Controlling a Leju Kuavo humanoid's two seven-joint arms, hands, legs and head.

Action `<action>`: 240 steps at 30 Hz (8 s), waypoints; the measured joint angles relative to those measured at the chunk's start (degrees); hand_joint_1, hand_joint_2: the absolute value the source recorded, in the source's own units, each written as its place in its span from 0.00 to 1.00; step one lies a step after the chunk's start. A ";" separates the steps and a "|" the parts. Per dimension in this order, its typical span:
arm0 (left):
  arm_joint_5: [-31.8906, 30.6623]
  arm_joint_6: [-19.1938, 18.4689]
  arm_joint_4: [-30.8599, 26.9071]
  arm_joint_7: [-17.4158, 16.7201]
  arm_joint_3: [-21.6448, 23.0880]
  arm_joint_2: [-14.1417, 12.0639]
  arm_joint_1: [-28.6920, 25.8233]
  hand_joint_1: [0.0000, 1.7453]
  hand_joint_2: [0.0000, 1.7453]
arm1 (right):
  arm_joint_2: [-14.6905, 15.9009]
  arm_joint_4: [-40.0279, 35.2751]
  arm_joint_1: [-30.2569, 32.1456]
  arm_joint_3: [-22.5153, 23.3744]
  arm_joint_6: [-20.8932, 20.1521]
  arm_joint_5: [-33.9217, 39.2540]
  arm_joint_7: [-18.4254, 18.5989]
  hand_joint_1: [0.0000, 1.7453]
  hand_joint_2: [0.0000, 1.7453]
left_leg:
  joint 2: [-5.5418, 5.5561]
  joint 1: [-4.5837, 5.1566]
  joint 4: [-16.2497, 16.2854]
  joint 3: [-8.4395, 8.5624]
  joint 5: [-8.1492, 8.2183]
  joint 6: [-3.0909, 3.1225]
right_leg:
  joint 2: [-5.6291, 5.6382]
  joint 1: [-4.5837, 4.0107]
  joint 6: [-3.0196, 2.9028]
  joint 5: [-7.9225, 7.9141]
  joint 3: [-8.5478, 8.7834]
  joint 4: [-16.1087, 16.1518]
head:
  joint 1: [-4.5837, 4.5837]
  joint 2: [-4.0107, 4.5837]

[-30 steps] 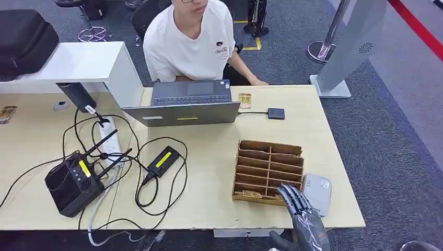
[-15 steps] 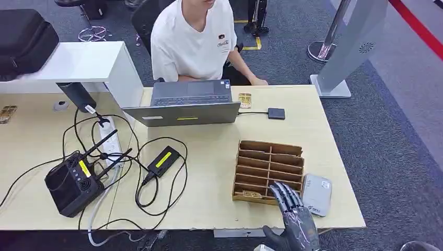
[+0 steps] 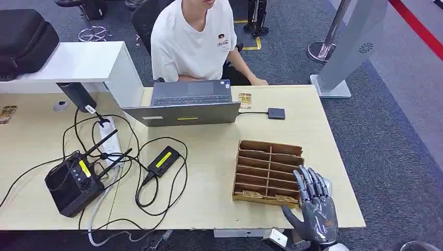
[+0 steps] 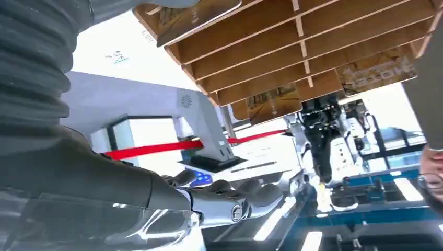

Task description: Pass the card to the sensor for recognition and then transmit it.

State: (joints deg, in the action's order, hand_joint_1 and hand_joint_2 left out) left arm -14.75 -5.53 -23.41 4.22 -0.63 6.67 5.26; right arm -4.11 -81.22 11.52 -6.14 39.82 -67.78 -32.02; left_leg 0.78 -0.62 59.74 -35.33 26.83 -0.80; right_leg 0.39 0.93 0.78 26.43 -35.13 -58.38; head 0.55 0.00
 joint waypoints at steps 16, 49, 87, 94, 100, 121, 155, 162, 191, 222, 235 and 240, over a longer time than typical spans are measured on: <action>1.07 0.57 -0.42 0.22 2.78 -0.30 -0.52 0.00 1.00 | -2.49 4.46 -0.26 5.42 0.00 -1.09 -0.63 0.00 1.00 | 0.01 -0.01 -0.01 -0.01 0.00 0.00 | 0.00 -0.01 0.00 0.01 -0.01 -0.01 | 0.00 0.00; 1.75 1.16 -1.73 0.72 4.81 -0.94 -1.45 0.00 1.00 | -2.58 9.40 -1.28 5.53 0.37 2.25 0.46 1.00 1.00 | 0.01 -0.01 0.00 -0.01 0.00 0.00 | -0.01 -0.01 0.00 0.01 -0.01 0.00 | -0.02 0.00; 1.53 2.14 -2.78 0.57 7.08 -1.03 -1.92 0.00 1.00 | -7.39 0.76 -0.23 9.40 0.39 5.33 -7.85 1.00 1.00 | 0.01 -0.01 0.00 0.00 -0.01 -0.01 | -0.01 -0.01 -0.01 0.01 -0.03 -0.02 | 0.00 0.00; 1.75 1.94 -2.80 0.44 7.15 -1.03 -1.91 0.00 1.00 | -8.26 -1.53 0.07 10.21 0.37 5.55 -7.96 0.00 1.00 | 0.00 0.00 0.00 -0.01 -0.01 -0.01 | 0.00 0.00 0.00 0.00 -0.02 0.00 | -0.02 0.00; 2.03 1.75 -2.84 0.17 7.19 -1.05 -1.91 0.00 1.00 | -8.26 -1.53 0.27 10.23 0.37 5.49 -7.96 0.00 1.00 | 0.01 0.00 0.00 0.00 -0.01 -0.01 | -0.01 0.00 -0.01 0.00 -0.02 -0.01 | 0.00 0.00; 2.47 1.47 -2.84 0.15 7.21 -1.22 -1.91 0.00 1.00 | -8.26 -4.17 2.38 10.23 0.37 6.75 -7.96 0.00 1.00 | -0.01 -0.01 0.00 0.00 -0.01 -0.02 | 0.01 -0.01 -0.01 0.00 -0.03 -0.01 | 0.00 0.00; 2.73 0.42 -2.84 -1.05 7.23 -1.42 -1.16 0.00 1.00 | -6.80 -2.93 3.42 2.90 0.37 -3.17 -7.96 0.00 1.00 | -0.05 -0.02 0.00 -0.01 -0.04 -0.11 | 0.04 -0.02 -0.07 -0.01 -0.08 -0.02 | 0.00 0.00; 2.73 0.55 -2.82 -1.20 7.56 -1.31 -1.00 0.00 1.00 | -6.86 -2.93 1.42 3.47 0.37 -4.81 -7.96 0.00 1.00 | 0.00 -0.02 0.00 -0.04 -0.07 -0.11 | 0.00 -0.01 -0.07 -0.05 -0.09 -0.02 | 0.00 0.00; 2.73 1.29 -2.78 -1.33 9.20 -1.27 -0.66 0.00 1.00 | -8.21 3.28 0.13 7.62 0.37 -7.78 -7.96 0.00 1.00 | 0.07 0.00 0.02 -0.22 -0.06 -0.10 | -0.05 0.00 -0.05 -0.03 -0.19 0.04 | 0.00 0.00; 2.71 1.70 -2.78 -1.36 10.19 -1.53 -0.60 0.00 1.00 | -9.22 6.88 -1.16 12.48 0.37 -8.87 -7.96 1.00 1.00 | 0.07 0.00 0.02 -0.23 -0.06 -0.10 | -0.06 0.00 -0.05 -0.03 -0.19 0.03 | -0.02 0.00; 2.47 1.95 -2.78 -1.38 10.34 -1.53 -0.56 0.00 1.00 | -9.22 7.08 -1.20 12.48 0.37 -8.79 -7.96 0.95 1.00 | 0.08 0.00 0.02 -0.23 -0.06 -0.09 | -0.07 0.00 -0.05 -0.03 -0.18 0.04 | 0.00 0.00; 1.88 2.23 -2.78 -1.71 11.25 -1.51 -0.17 0.00 1.00 | -9.24 7.08 -1.31 12.50 0.37 -8.85 -7.96 0.98 1.00 | 0.07 0.00 0.02 -0.23 -0.06 -0.10 | -0.06 0.00 -0.05 -0.03 -0.18 0.04 | -0.02 0.00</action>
State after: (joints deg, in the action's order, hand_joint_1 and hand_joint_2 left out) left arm -12.87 -3.30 -26.18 2.51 10.62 5.16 5.09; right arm -13.35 -74.14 10.21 6.36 40.20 -76.63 -39.98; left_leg 0.85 -0.62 59.76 -35.56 26.77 -0.90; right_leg 0.33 0.94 0.73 26.40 -35.32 -58.34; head 0.52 0.00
